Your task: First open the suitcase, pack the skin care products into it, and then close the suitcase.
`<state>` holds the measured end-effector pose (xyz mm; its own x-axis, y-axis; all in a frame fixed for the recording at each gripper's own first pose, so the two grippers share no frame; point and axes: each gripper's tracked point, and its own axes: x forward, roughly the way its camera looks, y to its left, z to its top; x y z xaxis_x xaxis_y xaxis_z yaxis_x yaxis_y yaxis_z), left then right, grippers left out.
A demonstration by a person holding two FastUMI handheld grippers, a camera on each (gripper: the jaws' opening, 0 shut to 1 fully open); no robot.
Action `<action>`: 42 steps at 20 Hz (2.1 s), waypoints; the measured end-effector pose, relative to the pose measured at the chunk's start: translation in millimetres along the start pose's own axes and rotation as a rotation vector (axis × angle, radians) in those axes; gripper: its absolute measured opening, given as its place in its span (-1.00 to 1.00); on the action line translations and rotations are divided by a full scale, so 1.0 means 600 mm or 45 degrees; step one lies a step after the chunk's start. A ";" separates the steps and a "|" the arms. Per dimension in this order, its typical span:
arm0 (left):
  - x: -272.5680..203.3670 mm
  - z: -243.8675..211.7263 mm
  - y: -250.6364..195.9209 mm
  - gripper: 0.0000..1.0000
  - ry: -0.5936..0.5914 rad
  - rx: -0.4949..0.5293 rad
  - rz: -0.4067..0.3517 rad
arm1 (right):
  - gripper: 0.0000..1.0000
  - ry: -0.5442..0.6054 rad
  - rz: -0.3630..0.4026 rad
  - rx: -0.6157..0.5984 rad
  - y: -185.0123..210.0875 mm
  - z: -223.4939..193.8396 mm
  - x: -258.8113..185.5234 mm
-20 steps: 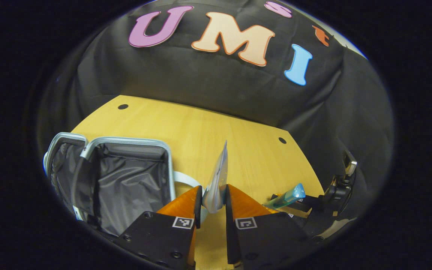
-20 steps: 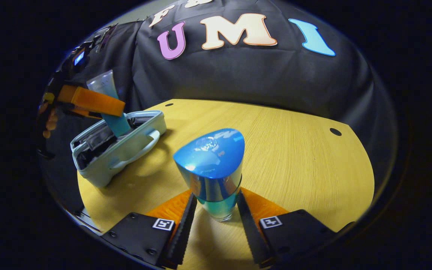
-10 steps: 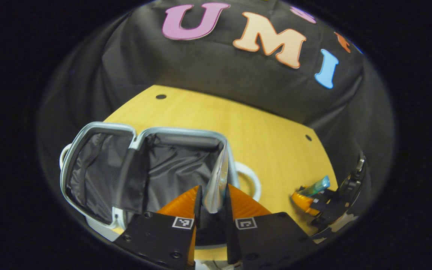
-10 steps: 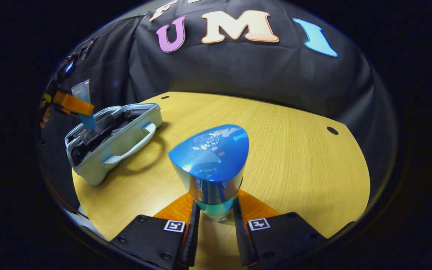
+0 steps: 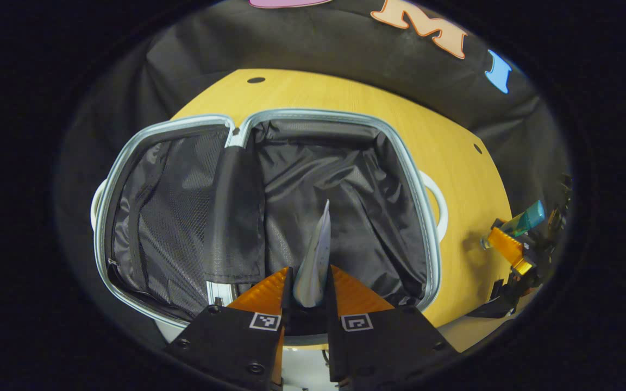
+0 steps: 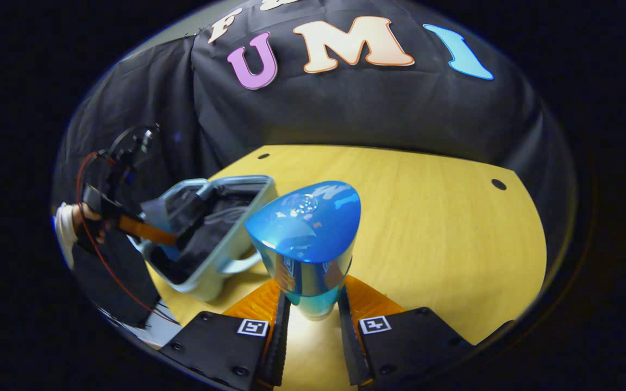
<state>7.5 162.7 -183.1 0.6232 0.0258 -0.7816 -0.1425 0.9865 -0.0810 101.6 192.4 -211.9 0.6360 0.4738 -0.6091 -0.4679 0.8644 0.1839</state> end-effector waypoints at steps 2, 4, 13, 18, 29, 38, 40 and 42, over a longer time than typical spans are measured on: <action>0.013 -0.006 0.008 -0.48 0.058 0.001 -0.018 | -0.12 -0.004 0.075 0.041 0.060 0.020 0.001; 0.028 -0.009 0.015 -0.48 0.094 -0.014 -0.035 | -0.08 -0.015 0.141 0.073 0.114 0.036 0.015; 0.031 0.015 0.003 0.00 0.053 -0.071 -0.139 | -0.08 0.124 0.266 0.036 0.259 -0.002 0.105; -0.039 0.054 0.027 0.77 -0.107 -0.051 -0.109 | -0.13 0.235 0.299 -0.023 0.308 -0.046 0.140; -0.166 0.056 0.262 0.90 -0.267 -0.283 0.129 | -0.05 0.414 0.266 -0.097 0.339 -0.098 0.195; -0.195 0.030 0.464 0.90 -0.319 -0.501 0.345 | 0.87 0.263 0.248 0.019 0.328 -0.022 0.178; -0.192 0.036 0.510 0.89 -0.334 -0.523 0.384 | 0.97 0.197 0.221 0.028 0.304 0.003 0.162; -0.180 0.037 0.546 0.89 -0.338 -0.535 0.416 | 0.96 0.117 0.183 0.044 0.272 0.033 0.139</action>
<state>-89.3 486.8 -111.8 0.6592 0.4100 -0.6304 -0.6177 0.7733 -0.1430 90.4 376.3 -217.6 0.5044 0.5770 -0.6424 -0.5278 0.7948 0.2995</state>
